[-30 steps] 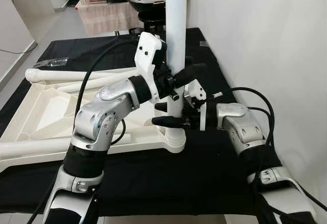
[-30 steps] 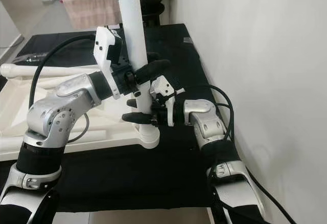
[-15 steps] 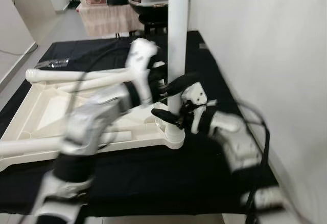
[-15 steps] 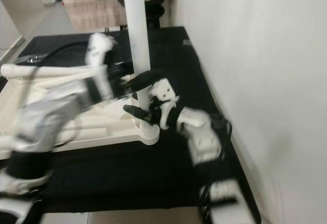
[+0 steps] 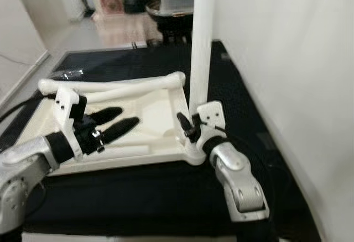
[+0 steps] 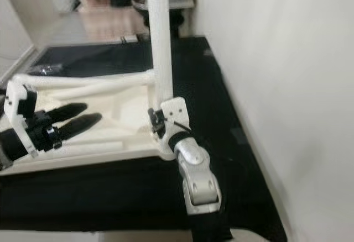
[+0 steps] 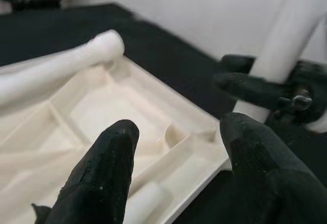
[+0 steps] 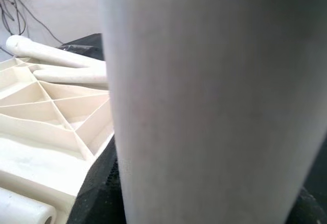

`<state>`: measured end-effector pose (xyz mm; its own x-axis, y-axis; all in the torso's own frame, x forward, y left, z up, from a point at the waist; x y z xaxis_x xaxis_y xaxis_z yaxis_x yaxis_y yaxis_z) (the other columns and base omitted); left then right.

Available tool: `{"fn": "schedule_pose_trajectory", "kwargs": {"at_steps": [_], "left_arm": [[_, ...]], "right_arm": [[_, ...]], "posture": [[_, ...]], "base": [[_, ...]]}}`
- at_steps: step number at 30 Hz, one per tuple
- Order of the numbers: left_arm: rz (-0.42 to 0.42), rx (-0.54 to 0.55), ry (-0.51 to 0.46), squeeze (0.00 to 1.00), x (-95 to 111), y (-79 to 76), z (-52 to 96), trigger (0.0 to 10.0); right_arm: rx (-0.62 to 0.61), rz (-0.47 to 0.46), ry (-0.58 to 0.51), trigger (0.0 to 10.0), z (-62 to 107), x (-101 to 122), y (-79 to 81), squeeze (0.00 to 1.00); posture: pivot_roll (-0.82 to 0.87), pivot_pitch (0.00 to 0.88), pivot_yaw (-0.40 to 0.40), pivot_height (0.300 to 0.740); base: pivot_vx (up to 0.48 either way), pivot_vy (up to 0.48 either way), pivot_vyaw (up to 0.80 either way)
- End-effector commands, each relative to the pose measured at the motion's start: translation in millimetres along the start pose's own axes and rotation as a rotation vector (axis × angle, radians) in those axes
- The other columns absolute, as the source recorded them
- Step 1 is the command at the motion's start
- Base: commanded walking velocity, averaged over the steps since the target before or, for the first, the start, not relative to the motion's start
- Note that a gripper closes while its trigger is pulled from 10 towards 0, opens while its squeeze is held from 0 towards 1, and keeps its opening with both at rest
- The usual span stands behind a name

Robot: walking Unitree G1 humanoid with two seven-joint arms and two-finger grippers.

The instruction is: Building children table

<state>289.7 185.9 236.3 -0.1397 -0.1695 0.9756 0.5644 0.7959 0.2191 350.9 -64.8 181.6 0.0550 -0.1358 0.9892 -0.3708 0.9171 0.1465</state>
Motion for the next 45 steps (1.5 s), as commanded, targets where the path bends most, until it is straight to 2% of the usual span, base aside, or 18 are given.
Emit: {"fn": "schedule_pose_trajectory", "kwargs": {"at_steps": [1,2,5,6,11,15,18,19,20,29,31,34,35,36,38,40,41,45], "left_arm": [[0.003,0.037,0.025,0.00,-14.1,-1.8,-1.0,10.0],[0.038,0.049,0.047,0.00,-29.7,-10.3,-3.0,10.0],[0.050,0.047,0.076,0.00,-44.4,-21.3,-4.9,10.0],[0.065,-0.023,0.084,0.00,-59.4,-49.7,-8.6,10.0],[0.069,-0.125,0.053,0.00,-64.5,-78.8,-11.2,10.0],[0.080,-0.333,-0.005,0.00,-71.4,-125.7,-13.0,10.0],[0.088,-0.397,-0.017,0.00,-75.1,-137.7,-13.5,10.0],[0.096,-0.434,-0.025,0.00,-77.2,-143.0,-14.1,10.0],[0.103,-0.446,-0.033,0.00,-78.6,-143.9,-14.6,10.0],[0.021,-0.411,-0.042,0.00,-83.8,-146.9,-16.8,10.0],[-0.026,-0.337,-0.044,0.00,-84.2,-141.0,-19.1,10.0],[-0.038,-0.307,-0.043,0.00,-84.4,-137.9,-19.9,10.0],[-0.056,-0.258,-0.043,0.00,-85.0,-132.6,-20.4,10.0],[-0.068,-0.215,-0.049,0.00,-85.1,-128.0,-19.8,10.0],[-0.068,-0.215,-0.049,0.00,-85.1,-128.0,-19.8,10.0],[-0.083,-0.135,-0.051,0.00,-85.6,-119.2,-16.5,10.0],[-0.085,-0.119,-0.050,0.00,-86.8,-117.5,-15.8,10.0],[-0.097,-0.115,-0.042,0.00,-90.3,-118.9,-16.1,10.0]], "right_arm": [[0.054,-0.070,0.143,10.0,2.1,-28.5,-5.7,1.00],[0.180,-0.082,0.099,10.0,1.3,-12.8,-0.9,1.00],[0.293,-0.087,0.060,10.0,1.6,2.6,0.6,1.00],[0.464,-0.081,0.023,10.0,3.6,23.7,-4.2,0.00],[0.605,-0.029,0.051,10.0,6.0,29.5,-8.1,0.00],[0.779,0.018,0.162,10.0,1.6,22.3,-9.9,0.00],[0.818,0.013,0.196,10.0,-1.8,20.0,-9.7,0.00],[0.839,0.011,0.221,5.5,-5.0,18.0,-10.5,0.00],[0.851,-0.004,0.241,0.0,-6.8,17.1,-12.4,0.00],[0.883,-0.037,0.301,0.0,1.2,8.2,-29.9,0.00],[0.724,-0.018,0.310,0.0,7.1,-11.2,-50.1,0.00],[0.653,-0.004,0.313,0.0,9.1,-18.5,-56.9,0.00],[0.523,0.033,0.346,0.0,12.8,-34.2,-66.9,0.00],[0.259,0.050,0.354,0.0,15.6,-51.8,-80.0,0.00],[0.259,0.050,0.354,0.0,15.6,-51.8,-80.0,0.00],[-0.001,0.015,0.357,0.0,44.5,-77.4,-63.7,0.00],[-0.024,0.016,0.351,0.0,49.5,-79.4,-59.0,0.00],[-0.026,0.051,0.334,0.0,43.0,-75.3,-66.1,0.00]], "posture": [[-0.03,0.139,0.034,0.740],[-0.03,0.135,0.031,0.740],[-0.03,0.134,0.029,0.740],[-0.02,0.126,0.021,0.740],[-0.02,0.121,0.016,0.740],[0.00,0.101,-0.009,0.740],[0.00,0.093,-0.013,0.740],[0.00,0.091,-0.017,0.740],[0.01,0.087,-0.020,0.740],[-0.01,0.076,-0.022,0.740],[-0.04,0.077,-0.022,0.740],[-0.04,0.077,-0.022,0.740],[-0.05,0.086,-0.032,0.740],[-0.05,0.091,-0.032,0.740],[-0.05,0.091,-0.032,0.740],[-0.10,0.095,0.005,0.740],[-0.11,0.089,0.023,0.740],[-0.11,0.087,0.024,0.740]], "base": [[0.000,0.000,0.00],[0.000,0.000,0.00],[0.000,0.000,0.00],[0.000,0.000,0.00],[0.000,0.000,0.00],[0.000,0.000,0.00],[0.000,0.000,0.00],[0.000,0.000,0.00],[0.000,0.000,0.00],[0.000,0.000,0.00],[0.000,0.000,0.00],[0.000,0.000,0.00],[0.000,0.000,0.00],[0.000,0.000,0.00],[0.000,0.000,0.00],[0.000,0.000,0.00],[0.000,0.000,0.00],[0.000,0.000,0.00]]}}
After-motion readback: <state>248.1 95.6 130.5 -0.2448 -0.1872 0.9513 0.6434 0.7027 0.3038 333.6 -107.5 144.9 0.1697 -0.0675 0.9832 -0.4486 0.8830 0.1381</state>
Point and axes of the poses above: a point about 5 cm out from each wrist's last joint towards the gripper, its own z axis pointing back from the gripper into the wrist, its own x axis along the axis of the wrist's last joint, y = z × x, the point moved 4 cm from there along -z, pointing out of the wrist towards the gripper, and after that the axes turned 15 degrees about -z, right-handed, at the moved point
